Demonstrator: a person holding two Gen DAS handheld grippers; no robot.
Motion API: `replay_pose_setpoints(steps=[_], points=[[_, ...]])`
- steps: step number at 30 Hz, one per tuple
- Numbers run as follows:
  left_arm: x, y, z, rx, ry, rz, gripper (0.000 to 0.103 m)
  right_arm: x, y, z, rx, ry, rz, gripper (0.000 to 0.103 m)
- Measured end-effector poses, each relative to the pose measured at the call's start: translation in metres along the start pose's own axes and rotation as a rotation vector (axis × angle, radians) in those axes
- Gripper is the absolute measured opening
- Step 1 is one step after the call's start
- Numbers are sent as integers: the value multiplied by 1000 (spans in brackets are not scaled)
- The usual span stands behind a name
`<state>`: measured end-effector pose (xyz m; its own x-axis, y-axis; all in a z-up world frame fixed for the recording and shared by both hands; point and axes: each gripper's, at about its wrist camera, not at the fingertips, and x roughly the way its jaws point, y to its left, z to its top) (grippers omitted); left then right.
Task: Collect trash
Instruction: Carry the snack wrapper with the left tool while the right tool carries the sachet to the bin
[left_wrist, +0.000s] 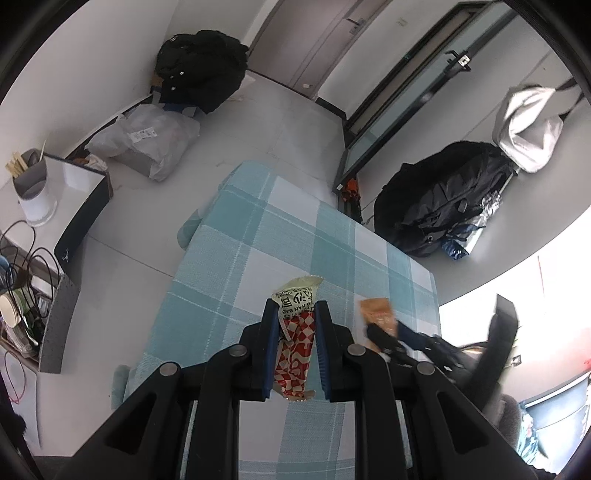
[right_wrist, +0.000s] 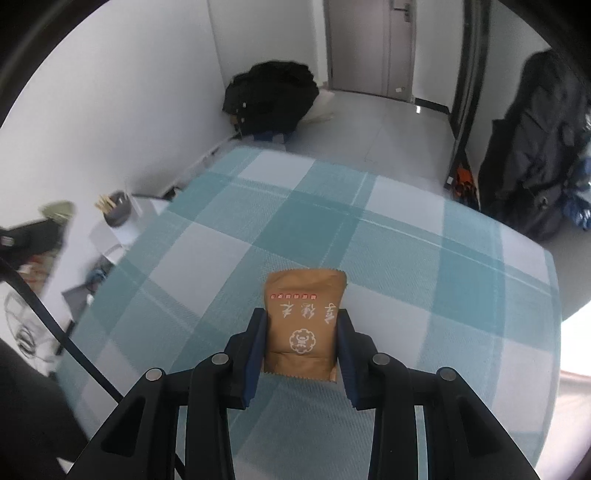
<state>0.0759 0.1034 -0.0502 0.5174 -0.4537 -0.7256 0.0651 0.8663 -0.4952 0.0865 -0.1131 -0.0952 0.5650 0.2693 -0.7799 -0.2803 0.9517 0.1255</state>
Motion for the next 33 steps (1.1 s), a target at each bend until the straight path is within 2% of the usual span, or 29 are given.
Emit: replay_pose_setpoints(steps=[8, 11, 17, 22, 24, 27, 33], points=[[9, -50, -8, 105, 28, -39, 14, -99, -39, -6, 71, -144, 38, 35], [12, -90, -11, 166, 50, -105, 14, -146, -59, -9, 93, -213, 24, 35], [24, -176, -26, 298, 119, -198, 14, -239, -119, -25, 170, -337, -53, 35], [49, -245, -48, 413, 204, -268, 14, -299, -185, -58, 287, -398, -152, 35], [64, -267, -58, 451, 244, -279, 14, -315, -215, -78, 352, -406, -196, 35], [94, -300, -76, 510, 322, -289, 14, -327, -258, -112, 480, -403, -218, 35], [161, -333, -110, 539, 499, -274, 14, -302, -323, -181, 685, -319, -216, 35]])
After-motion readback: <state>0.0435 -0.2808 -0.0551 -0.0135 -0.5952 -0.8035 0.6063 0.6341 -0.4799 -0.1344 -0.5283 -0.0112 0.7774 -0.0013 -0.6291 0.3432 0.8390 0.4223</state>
